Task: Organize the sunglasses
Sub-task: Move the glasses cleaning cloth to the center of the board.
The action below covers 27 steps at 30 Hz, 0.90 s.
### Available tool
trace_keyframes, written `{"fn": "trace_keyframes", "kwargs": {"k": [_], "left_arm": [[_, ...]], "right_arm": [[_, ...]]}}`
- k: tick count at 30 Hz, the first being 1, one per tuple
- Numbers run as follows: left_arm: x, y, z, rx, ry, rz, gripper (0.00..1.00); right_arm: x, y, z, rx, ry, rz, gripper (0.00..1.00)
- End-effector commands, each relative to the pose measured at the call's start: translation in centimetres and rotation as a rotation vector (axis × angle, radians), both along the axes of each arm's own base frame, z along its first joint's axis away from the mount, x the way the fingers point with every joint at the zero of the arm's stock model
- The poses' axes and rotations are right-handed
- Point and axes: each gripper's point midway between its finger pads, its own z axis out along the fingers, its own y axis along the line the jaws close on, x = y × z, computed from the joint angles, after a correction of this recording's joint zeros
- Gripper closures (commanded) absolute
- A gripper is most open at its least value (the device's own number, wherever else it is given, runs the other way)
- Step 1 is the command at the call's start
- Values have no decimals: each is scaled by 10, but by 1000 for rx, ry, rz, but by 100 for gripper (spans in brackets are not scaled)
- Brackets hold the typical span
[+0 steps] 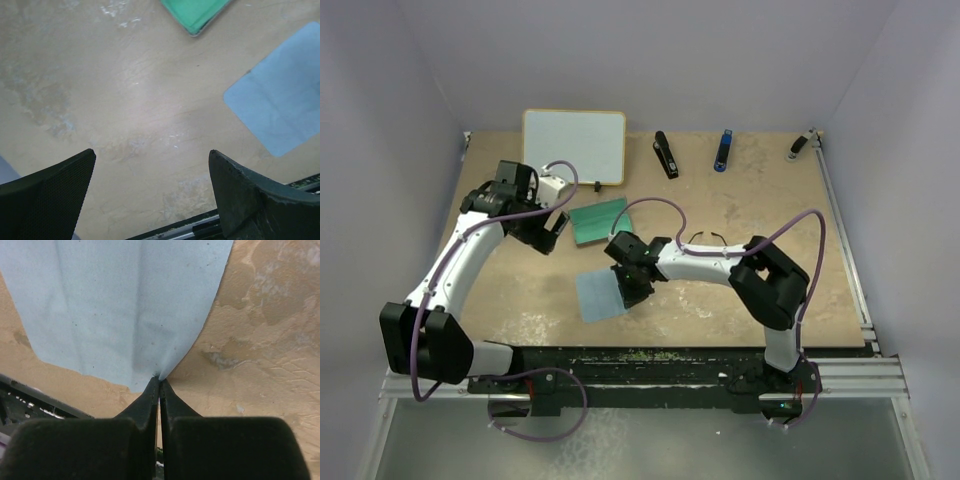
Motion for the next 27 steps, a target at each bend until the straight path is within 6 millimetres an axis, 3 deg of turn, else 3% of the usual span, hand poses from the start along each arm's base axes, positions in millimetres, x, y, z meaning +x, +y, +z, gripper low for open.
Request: {"fn": "trace_keyframes", "kwargs": {"k": [1,6,10,11,14,18,21,27], "left_arm": [[-14,-34,-8,-159,106,-103,3],[-6,-32,-29,-110,168,-106,4],[-3,-34,-27,-109,187,-123,9],[-3,-35,-27,-111,183,-135,13],[-4,-32,-38,-60,200,-178,38],[-3,-31,-62,-14,248,-225,52],[-6,-45,-76,-38,269,-293,66],[-13,-78,-92,-83,277,-398,68]], "right_arm": [[9,-26,-16,-150,-52,-76,100],[10,-2,-14,-67,-22,-92,100],[14,1,-24,-84,-16,-112,100],[12,0,-26,-88,-7,-116,100],[5,-3,-30,-84,22,-134,100],[-1,-5,-36,-68,38,-138,100],[-3,-4,-42,-51,41,-144,100],[-7,-9,-47,-45,51,-172,100]]}}
